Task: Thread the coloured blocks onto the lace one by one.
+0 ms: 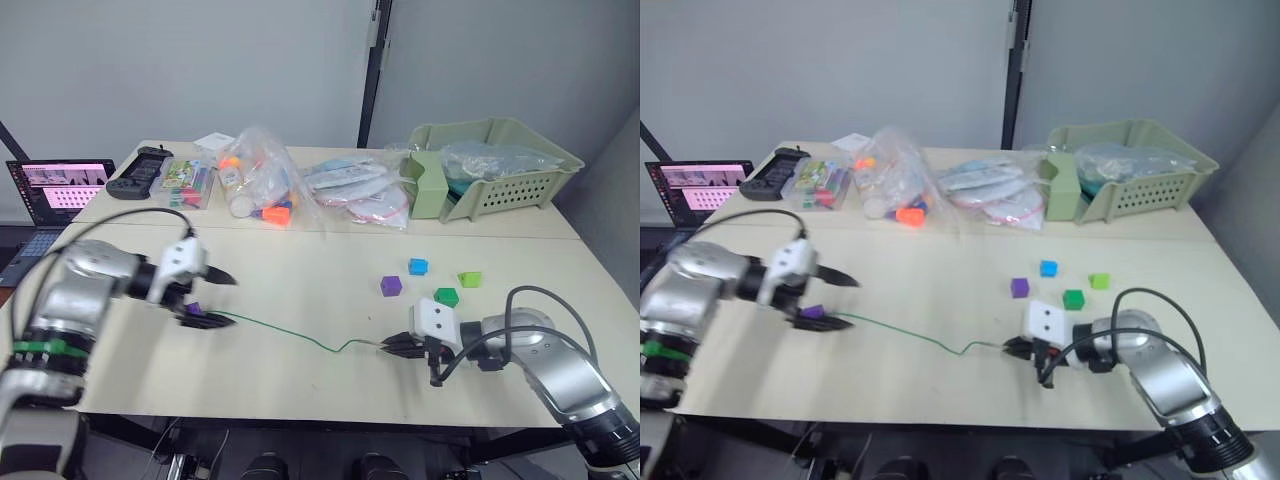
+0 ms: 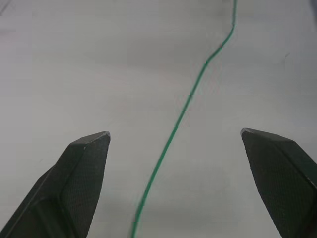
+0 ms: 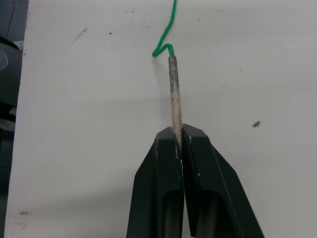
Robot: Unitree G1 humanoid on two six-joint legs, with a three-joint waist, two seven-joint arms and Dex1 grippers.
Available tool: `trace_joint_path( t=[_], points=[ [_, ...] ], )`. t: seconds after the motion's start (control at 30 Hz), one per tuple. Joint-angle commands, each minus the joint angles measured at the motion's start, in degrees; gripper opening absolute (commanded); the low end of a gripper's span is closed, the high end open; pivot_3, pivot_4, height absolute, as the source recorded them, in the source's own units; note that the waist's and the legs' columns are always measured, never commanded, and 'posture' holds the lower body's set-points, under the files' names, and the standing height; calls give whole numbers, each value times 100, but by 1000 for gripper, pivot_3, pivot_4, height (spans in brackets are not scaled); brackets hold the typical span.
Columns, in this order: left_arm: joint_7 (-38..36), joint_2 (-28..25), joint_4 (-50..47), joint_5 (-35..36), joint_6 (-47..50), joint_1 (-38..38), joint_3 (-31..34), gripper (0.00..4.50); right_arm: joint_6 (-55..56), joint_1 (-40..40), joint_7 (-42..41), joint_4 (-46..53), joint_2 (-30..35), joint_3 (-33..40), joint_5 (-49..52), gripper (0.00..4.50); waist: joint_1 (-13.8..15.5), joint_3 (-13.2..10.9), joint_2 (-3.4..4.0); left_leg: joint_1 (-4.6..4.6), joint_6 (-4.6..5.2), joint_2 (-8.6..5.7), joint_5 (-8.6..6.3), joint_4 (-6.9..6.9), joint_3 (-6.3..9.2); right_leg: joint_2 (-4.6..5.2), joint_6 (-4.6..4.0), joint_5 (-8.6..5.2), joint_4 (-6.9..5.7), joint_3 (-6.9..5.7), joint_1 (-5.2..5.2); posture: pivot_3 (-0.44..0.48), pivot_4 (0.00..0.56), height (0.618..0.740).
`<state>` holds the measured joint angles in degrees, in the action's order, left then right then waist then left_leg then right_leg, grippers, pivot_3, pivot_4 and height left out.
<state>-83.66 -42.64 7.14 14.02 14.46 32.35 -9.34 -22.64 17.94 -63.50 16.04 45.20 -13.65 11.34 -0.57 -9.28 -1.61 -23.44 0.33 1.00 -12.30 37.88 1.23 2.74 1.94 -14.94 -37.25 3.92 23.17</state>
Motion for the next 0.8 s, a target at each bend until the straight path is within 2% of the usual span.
trace_joint_path(
  t=[0.03, 0.07, 0.13, 0.2, 0.47, 0.73, 0.8],
  points=[
    [580, 390, -1049, 145, 728, -140, -289, 4449, -86, 175, 37, 98, -11, -97, -117, 0, -16, -5, -9, -5, 0, 1, 0, 3, 1, -2, 1, 1, 1, 0, 3, 0, 150, 740],
    [676, 486, -1128, 117, 807, -151, -342, 4449, -105, 212, 39, 77, -30, -122, -126, 0, -20, -7, -11, -8, 0, 1, 0, 4, 3, -5, 1, 1, -2, 1, 6, 0, 150, 740],
    [1398, 1188, -1180, -310, 880, -70, -855, 4449, -249, 318, 48, 130, -60, -271, -220, 0, -37, -4, -7, -4, 0, 5, 0, 4, 5, -13, 0, 2, -7, 1, 8, 0, 150, 740],
    [1724, 1512, -1221, -491, 1012, -35, -1084, 4449, -399, 396, 60, 215, -92, -336, -251, 0, -17, -3, -4, 9, 0, -1, 0, 4, 6, -11, 0, 1, -14, 3, -1, 0, 150, 740],
    [2031, 1636, -1605, -668, 1536, -76, -1471, 4449, -695, 448, 158, 420, -90, -367, -230, 0, -36, -4, -4, 10, 0, -2, 0, 4, 8, -13, 0, 0, -31, 7, 6, 0, 150, 740],
    [2091, 1590, -1625, -659, 1576, -75, -1493, 4449, -746, 386, 181, 488, -45, -341, -197, 0, -20, -4, -4, 9, 0, -5, 0, 4, 7, -10, 1, 0, -25, 7, 3, 0, 150, 740],
    [2077, 1592, -1571, -675, 1526, -47, -1504, 3894, -747, 383, 181, 480, -45, -338, -198, 0, -20, -4, -5, 9, 0, -5, 0, 4, 7, -10, 1, 0, -25, 7, 3, 0, 150, 740]
  ],
)
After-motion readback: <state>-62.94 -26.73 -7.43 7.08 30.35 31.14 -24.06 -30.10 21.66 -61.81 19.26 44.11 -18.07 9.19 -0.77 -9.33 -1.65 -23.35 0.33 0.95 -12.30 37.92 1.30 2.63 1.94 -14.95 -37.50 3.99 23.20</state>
